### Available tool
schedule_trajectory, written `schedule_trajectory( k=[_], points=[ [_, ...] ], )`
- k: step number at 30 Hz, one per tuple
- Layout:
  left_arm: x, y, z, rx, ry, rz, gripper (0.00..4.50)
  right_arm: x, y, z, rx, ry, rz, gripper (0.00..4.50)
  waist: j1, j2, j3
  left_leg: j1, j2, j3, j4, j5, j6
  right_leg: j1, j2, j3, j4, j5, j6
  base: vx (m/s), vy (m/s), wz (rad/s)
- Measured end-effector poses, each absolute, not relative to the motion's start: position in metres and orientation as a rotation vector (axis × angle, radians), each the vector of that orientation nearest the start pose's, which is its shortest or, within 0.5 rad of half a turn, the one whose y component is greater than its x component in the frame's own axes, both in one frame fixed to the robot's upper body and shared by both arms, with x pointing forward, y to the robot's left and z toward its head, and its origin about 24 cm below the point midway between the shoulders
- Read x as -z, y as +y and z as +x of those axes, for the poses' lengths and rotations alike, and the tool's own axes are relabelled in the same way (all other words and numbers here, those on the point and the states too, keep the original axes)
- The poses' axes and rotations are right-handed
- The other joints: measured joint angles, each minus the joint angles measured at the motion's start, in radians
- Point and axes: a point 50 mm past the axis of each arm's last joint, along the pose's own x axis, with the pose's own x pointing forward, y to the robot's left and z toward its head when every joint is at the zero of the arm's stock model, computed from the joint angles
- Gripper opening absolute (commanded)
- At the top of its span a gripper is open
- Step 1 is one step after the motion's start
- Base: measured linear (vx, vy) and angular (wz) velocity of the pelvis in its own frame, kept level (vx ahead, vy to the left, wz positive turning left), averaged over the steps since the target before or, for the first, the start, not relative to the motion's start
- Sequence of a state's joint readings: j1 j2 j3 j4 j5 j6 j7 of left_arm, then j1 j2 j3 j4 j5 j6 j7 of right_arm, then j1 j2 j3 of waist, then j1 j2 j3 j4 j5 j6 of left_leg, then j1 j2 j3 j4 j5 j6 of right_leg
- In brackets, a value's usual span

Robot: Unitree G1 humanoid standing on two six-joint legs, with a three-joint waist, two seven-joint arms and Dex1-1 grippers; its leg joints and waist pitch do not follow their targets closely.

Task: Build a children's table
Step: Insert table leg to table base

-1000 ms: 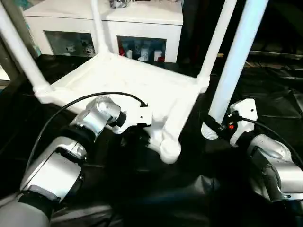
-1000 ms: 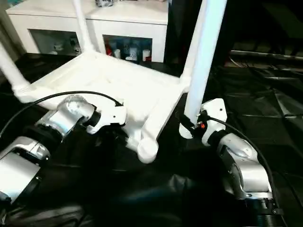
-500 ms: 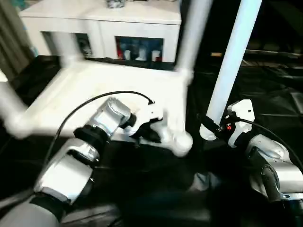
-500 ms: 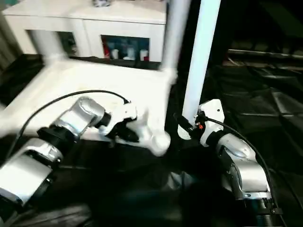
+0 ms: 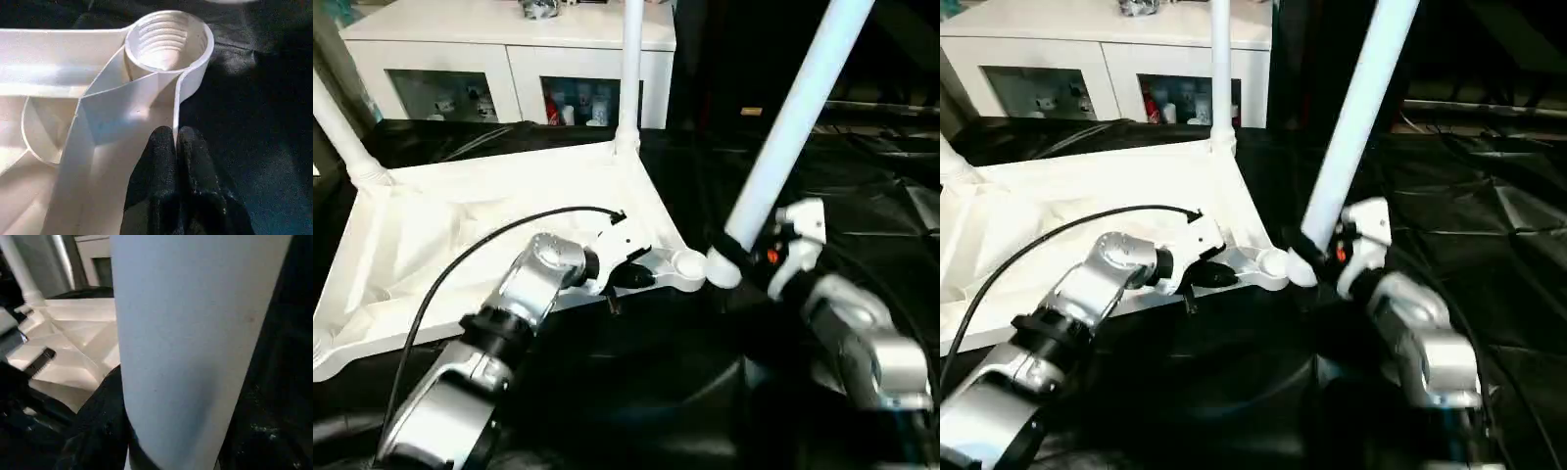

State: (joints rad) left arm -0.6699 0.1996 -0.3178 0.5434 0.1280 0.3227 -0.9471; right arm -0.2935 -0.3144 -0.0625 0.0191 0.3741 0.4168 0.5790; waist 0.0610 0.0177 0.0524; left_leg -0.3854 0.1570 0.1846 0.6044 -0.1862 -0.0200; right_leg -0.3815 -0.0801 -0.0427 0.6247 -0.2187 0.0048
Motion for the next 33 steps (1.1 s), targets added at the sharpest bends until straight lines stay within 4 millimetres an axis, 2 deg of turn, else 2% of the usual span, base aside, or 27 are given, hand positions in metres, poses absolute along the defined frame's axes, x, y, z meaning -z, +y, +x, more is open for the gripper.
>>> schedule_trajectory(
  k=[2, 3, 6, 12, 27, 28, 32, 33],
  points=[
    [-0.061, 0.079, 0.330, 1.138, 0.453, 0.416, 0.29, -0.097, -0.173, 0.298, -0.628, 0.117, 0.090, 1.90, 0.004, -0.001, 0.000, -0.001, 0.000, 0.000, -0.001, 0.000, 0.000, 0.000, 0.000, 0.000, -0.001, 0.000, 0.000, 0.000, 0.000, 0.00],
    [-0.061, 0.079, 0.330, 1.136, 0.454, 0.406, 0.62, -0.097, -0.173, 0.298, -0.633, 0.116, 0.088, 1.90, 0.005, -0.001, 0.000, -0.001, 0.000, 0.000, -0.001, 0.000, 0.000, 0.000, 0.000, 0.000, -0.001, 0.000, 0.000, 0.000, 0.000, 0.00],
    [-0.058, 0.081, 0.328, 1.128, 0.464, 0.403, 0.73, -0.100, -0.171, 0.300, -0.643, 0.110, 0.085, 1.90, 0.004, -0.002, 0.001, -0.002, 0.000, 0.001, -0.002, 0.000, 0.000, -0.001, 0.000, -0.001, -0.002, 0.000, 0.000, 0.000, 0.000, 0.00],
    [-0.057, 0.088, 0.330, 1.142, 0.479, 0.357, 0.73, -0.100, -0.173, 0.300, -0.646, 0.118, 0.082, 1.90, 0.003, -0.007, 0.004, -0.002, 0.000, 0.001, -0.003, 0.000, 0.001, -0.002, 0.000, -0.001, -0.002, 0.000, 0.000, 0.000, 0.000, 0.00],
    [-0.059, 0.103, 0.338, 1.181, 0.528, 0.359, 0.73, -0.100, -0.174, 0.298, -0.676, 0.128, 0.065, 1.90, 0.001, -0.007, 0.004, -0.002, 0.000, 0.001, -0.003, 0.000, 0.000, -0.002, 0.000, 0.000, -0.002, 0.000, 0.000, 0.000, 0.000, 0.00],
    [-0.059, 0.103, 0.338, 1.180, 0.527, 0.358, 0.48, -0.099, -0.174, 0.298, -0.680, 0.129, 0.065, 1.90, 0.001, -0.007, 0.004, -0.002, 0.000, 0.001, -0.003, 0.000, 0.000, -0.002, 0.000, 0.000, -0.002, 0.000, 0.000, 0.000, 0.000, 0.00],
    [-0.058, 0.103, 0.338, 1.180, 0.521, 0.356, 0.35, -0.100, -0.169, 0.301, -0.699, 0.126, 0.076, 1.90, 0.000, -0.007, 0.004, -0.001, 0.000, 0.001, -0.003, 0.000, 0.000, -0.002, 0.000, 0.000, -0.001, 0.000, 0.000, 0.000, 0.000, 0.00],
    [-0.057, 0.103, 0.338, 1.178, 0.520, 0.355, 0.17, -0.101, -0.168, 0.303, -0.701, 0.127, 0.080, 1.90, -0.001, -0.007, 0.004, -0.001, 0.000, 0.002, -0.003, 0.000, 0.000, -0.002, 0.000, 0.000, -0.001, 0.000, -0.001, 0.000, 0.000, 0.00]
  ],
)
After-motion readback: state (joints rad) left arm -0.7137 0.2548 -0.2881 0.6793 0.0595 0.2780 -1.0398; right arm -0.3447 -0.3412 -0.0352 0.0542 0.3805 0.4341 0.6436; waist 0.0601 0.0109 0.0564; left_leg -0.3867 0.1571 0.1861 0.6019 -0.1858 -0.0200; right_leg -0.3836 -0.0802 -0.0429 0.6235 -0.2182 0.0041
